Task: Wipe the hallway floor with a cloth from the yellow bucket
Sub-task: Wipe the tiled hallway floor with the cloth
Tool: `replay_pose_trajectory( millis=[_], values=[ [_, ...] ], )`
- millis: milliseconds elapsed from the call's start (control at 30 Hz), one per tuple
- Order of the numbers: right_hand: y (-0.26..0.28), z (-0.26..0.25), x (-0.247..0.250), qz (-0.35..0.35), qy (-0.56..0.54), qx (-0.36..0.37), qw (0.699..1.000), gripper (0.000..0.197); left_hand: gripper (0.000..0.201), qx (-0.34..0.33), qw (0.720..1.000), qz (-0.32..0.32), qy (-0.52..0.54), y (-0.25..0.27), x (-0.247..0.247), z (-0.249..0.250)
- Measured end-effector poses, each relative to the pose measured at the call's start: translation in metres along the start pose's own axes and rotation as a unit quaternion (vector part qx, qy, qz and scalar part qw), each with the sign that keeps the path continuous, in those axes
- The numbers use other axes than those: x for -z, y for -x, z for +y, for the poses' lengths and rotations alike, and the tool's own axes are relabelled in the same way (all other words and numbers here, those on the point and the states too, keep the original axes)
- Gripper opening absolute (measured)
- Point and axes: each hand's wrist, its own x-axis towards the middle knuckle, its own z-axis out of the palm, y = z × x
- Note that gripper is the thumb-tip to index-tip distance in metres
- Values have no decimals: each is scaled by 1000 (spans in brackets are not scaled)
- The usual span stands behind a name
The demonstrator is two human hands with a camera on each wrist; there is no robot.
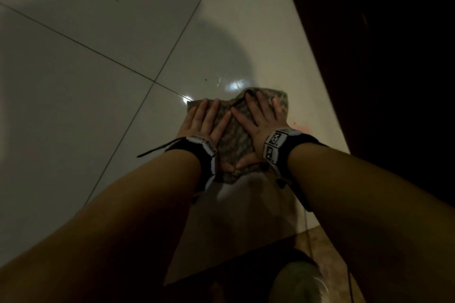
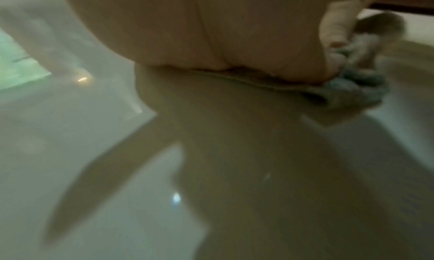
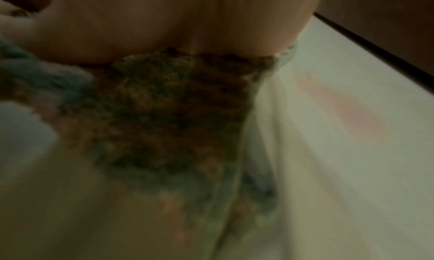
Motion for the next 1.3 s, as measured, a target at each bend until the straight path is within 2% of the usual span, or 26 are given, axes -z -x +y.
replay_pose_trajectory(
  millis=[333,567,733,800,1033,1100,1166,1233,1300],
  values=[
    [-72,33,55,40,35,16,998,130,134,9,999,45,2,-67,37,-47],
    [-108,68,85,67,72,50,994,127,134,33,998,61,8,-103,68,-48],
    [-119,88,93,75,76,47,993,127,132,43,998,45,5,-121,90,-42],
    [-119,96,93,71,74,34,994,127,130,40,999,32,-3,-127,95,-38],
    [-107,101,79,74,46,-12,996,123,119,27,998,52,31,-121,98,-33],
    [-94,102,69,69,32,-29,997,124,124,15,997,63,32,-117,94,-25],
    [-73,103,58,61,31,-49,996,124,128,0,999,40,20,-111,94,-6],
    [-49,103,44,41,39,-66,996,120,121,-17,1000,-2,9,-103,92,17],
    [-28,100,32,29,29,-79,996,113,113,-27,1000,-12,-4,-96,90,35]
  ],
)
